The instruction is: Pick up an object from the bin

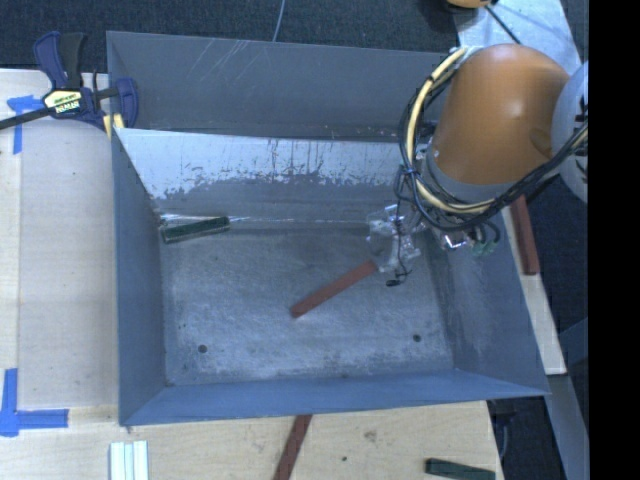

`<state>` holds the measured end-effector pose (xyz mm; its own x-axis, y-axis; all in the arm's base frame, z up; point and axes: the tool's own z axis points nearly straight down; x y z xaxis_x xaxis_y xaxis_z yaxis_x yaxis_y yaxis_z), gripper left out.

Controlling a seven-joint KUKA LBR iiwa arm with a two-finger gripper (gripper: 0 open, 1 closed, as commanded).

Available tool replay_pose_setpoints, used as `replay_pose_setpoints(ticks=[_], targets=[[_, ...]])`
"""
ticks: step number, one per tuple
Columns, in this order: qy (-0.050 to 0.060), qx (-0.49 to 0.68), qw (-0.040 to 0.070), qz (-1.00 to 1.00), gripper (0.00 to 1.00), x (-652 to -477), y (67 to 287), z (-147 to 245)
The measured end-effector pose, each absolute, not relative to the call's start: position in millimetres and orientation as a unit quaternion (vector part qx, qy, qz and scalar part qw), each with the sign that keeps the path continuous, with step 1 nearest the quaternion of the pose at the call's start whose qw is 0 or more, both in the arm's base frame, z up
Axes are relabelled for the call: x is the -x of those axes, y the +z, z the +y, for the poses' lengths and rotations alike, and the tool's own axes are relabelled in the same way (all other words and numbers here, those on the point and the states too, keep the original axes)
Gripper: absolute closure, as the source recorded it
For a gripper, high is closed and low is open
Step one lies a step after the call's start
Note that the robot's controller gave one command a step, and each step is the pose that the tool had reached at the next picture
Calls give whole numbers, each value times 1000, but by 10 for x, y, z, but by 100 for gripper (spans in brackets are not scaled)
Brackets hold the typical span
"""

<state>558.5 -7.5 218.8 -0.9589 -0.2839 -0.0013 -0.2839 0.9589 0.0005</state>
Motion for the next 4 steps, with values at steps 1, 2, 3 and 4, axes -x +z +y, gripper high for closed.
replay_pose_setpoints(ticks=[1, 2, 3, 4], targets=[[0, 235, 3, 972, 100, -5654, 2491, -25], [0, 331, 1, 944, 0, -5258, 1431, 57], [0, 331, 1, 944, 0, -5255, 1444, 61], [0, 329, 1, 944, 100, -5348, 756, 0]])
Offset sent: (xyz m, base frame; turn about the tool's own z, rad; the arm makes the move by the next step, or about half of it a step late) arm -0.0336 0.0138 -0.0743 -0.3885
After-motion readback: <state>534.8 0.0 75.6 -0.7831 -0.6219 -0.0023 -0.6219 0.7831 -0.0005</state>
